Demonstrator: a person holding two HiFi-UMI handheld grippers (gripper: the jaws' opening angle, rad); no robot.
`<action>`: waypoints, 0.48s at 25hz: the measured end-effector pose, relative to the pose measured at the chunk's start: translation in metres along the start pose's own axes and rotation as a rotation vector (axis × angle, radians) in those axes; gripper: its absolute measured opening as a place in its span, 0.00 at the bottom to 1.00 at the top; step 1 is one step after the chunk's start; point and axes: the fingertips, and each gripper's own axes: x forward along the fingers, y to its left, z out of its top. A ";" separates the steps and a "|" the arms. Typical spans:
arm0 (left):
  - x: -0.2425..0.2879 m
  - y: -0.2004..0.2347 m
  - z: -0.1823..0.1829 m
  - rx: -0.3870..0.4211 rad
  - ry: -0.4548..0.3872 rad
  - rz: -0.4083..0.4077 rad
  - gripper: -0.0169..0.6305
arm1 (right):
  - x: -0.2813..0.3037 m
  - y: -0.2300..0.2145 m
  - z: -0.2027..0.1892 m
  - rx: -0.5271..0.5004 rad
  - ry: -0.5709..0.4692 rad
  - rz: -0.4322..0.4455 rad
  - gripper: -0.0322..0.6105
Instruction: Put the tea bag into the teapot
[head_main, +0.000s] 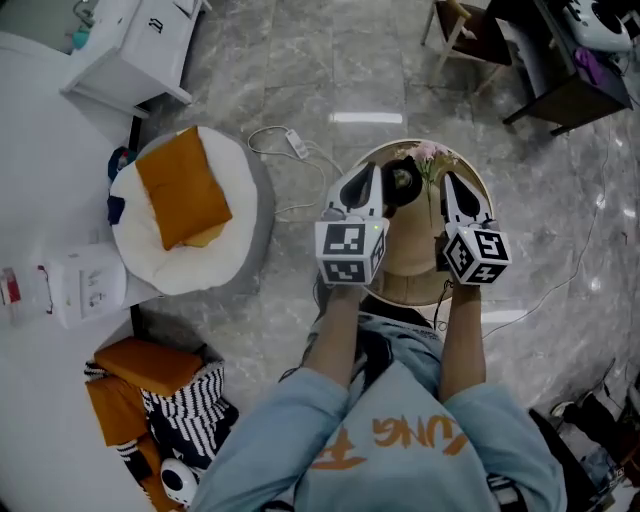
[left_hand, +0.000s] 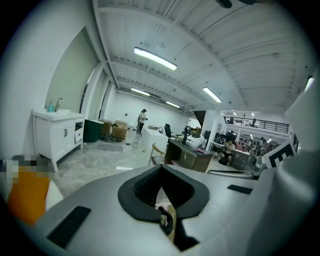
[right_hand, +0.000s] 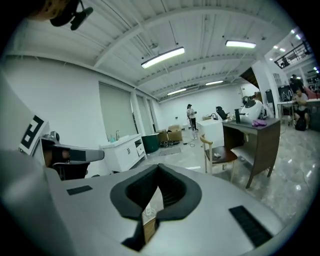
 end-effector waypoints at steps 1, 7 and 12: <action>-0.004 0.000 0.013 0.007 -0.023 0.005 0.06 | -0.002 0.004 0.013 -0.019 -0.016 0.000 0.07; -0.014 -0.007 0.076 0.065 -0.144 0.011 0.06 | -0.009 0.011 0.087 -0.073 -0.145 -0.011 0.07; -0.019 -0.027 0.109 0.113 -0.205 -0.006 0.06 | -0.024 0.014 0.130 -0.122 -0.223 -0.003 0.07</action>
